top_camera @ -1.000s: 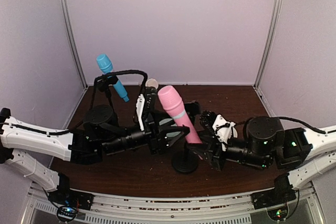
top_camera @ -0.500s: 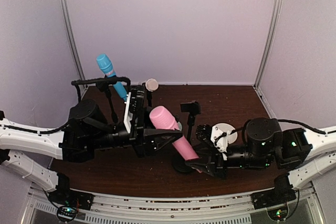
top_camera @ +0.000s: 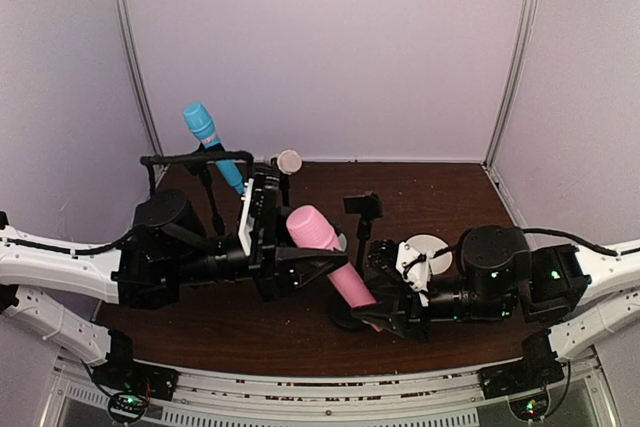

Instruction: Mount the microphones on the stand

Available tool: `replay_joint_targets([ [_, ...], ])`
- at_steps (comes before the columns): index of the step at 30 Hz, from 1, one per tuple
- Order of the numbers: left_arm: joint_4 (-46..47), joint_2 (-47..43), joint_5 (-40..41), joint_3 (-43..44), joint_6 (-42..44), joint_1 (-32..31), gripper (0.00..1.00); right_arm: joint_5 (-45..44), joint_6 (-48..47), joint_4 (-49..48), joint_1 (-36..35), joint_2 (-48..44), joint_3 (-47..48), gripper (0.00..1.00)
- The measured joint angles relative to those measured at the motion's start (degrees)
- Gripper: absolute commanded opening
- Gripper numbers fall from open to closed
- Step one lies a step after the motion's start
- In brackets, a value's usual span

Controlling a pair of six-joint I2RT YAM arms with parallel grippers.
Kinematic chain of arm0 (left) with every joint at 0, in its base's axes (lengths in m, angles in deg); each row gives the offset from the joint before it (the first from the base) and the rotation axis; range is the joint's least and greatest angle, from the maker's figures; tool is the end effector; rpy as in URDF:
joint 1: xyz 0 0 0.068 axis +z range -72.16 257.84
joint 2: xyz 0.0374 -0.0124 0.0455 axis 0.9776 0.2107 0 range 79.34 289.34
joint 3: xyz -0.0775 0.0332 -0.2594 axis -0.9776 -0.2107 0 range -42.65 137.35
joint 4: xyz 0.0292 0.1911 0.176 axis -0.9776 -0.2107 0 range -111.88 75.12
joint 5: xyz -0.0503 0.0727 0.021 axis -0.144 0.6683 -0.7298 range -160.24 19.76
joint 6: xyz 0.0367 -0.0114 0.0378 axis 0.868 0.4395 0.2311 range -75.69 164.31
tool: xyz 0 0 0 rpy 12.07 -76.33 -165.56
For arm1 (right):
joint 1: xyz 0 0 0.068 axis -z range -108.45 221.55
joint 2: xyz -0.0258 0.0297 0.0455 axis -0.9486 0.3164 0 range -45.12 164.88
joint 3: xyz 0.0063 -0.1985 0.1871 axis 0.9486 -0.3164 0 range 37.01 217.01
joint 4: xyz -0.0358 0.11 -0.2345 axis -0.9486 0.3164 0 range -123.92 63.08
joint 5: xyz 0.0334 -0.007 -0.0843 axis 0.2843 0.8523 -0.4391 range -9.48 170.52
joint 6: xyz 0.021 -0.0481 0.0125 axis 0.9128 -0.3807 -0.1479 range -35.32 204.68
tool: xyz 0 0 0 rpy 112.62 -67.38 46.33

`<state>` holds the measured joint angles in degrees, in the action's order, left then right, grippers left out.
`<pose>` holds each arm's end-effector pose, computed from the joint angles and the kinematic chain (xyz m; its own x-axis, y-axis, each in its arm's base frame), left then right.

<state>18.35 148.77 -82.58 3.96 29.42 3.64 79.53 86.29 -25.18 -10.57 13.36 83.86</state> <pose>0.0699 -0.2746 0.3405 -0.2087 -0.1845 -0.9604 0.9764 0.0170 -0.2155 0.0331 0.2346 0.3099 -0.0754 -0.3403 -0.9373 -0.9864 0.1629 0.0203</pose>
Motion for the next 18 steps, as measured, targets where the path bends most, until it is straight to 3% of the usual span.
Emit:
replay_joint_targets([
  [3,-0.7,0.0,1.1,0.0,-0.4,0.0,0.17,0.0,0.2,-1.7,0.0,-0.2,-1.0,0.66],
  [8,-0.7,0.0,4.1,0.0,-2.2,0.0,0.15,-0.1,-0.8,-3.7,0.0,-0.3,-2.4,0.68],
  [14,-0.2,0.0,7.1,0.0,-4.8,0.0,0.15,-0.8,-2.1,-5.6,0.0,3.6,-2.2,0.61],
  [18,-0.3,0.0,7.6,0.0,-5.6,0.0,0.15,-1.8,-2.7,-5.6,0.0,4.5,-2.2,0.50],
])
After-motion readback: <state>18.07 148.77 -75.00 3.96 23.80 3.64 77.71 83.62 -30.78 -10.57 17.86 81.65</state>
